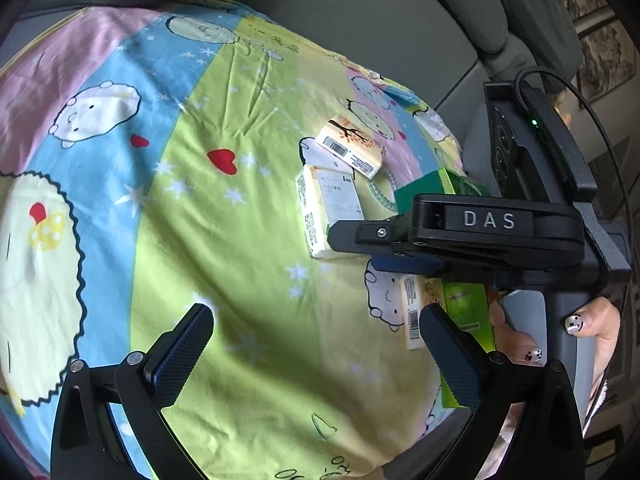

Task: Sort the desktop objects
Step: 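Position the right tool fingers around the white labelled packet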

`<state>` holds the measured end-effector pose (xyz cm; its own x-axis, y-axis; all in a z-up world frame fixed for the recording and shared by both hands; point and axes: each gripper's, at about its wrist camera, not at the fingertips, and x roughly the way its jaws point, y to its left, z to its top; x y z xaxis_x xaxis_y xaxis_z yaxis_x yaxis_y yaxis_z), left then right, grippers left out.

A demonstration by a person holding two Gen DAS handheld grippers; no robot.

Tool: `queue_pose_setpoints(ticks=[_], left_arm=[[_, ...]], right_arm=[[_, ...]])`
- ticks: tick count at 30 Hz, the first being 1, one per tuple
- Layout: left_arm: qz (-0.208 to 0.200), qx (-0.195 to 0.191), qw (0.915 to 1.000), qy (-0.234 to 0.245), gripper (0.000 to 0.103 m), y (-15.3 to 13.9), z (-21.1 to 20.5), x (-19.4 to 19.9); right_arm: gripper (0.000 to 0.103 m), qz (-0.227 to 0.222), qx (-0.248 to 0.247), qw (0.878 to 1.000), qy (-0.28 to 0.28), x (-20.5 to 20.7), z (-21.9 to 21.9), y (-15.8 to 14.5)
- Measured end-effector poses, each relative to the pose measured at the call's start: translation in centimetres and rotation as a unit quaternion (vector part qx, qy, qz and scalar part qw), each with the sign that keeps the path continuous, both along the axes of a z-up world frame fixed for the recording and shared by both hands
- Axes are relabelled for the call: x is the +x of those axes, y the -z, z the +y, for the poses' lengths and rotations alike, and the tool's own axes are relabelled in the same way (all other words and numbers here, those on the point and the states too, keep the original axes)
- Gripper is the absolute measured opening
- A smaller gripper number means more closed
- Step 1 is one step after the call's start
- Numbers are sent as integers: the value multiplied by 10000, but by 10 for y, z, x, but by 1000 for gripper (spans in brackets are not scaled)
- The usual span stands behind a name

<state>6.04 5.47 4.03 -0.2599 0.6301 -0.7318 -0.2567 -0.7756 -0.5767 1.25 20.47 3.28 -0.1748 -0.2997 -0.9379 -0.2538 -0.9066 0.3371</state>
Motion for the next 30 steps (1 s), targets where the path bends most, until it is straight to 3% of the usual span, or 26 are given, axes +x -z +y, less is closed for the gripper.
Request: queue_pose_setpoints(ticks=[3,6,10,15,20,24,30], left_arm=[[231,-209,9995,50,102,-6,9,-10],[114,-100,9999,67,102,-2,11,-16],[11,-241,9997,18,102,4,11,-21],[86,87,9999,17,102,-3,8,-24],[126,-166,9998,79,102,1,20,-34],[-227,-154,9996,92,102,19,19,-46],[-212,-50,9996,162,102,21,20,-46]], right_arm=[[59,-49,-90,9999,5,-9,1,7],[59,-108,-93,9999,18,-18,1,11],[60,43,-228,9997,8,-26,3,-1],[67,101,-83,9999,-69,-37,2,-10],[69,129,333,9992,-191,-50,-3,-4],[69,102,455,9985,-282,-54,-2,6],[56,3,450,9973,-575,-52,-8,12]])
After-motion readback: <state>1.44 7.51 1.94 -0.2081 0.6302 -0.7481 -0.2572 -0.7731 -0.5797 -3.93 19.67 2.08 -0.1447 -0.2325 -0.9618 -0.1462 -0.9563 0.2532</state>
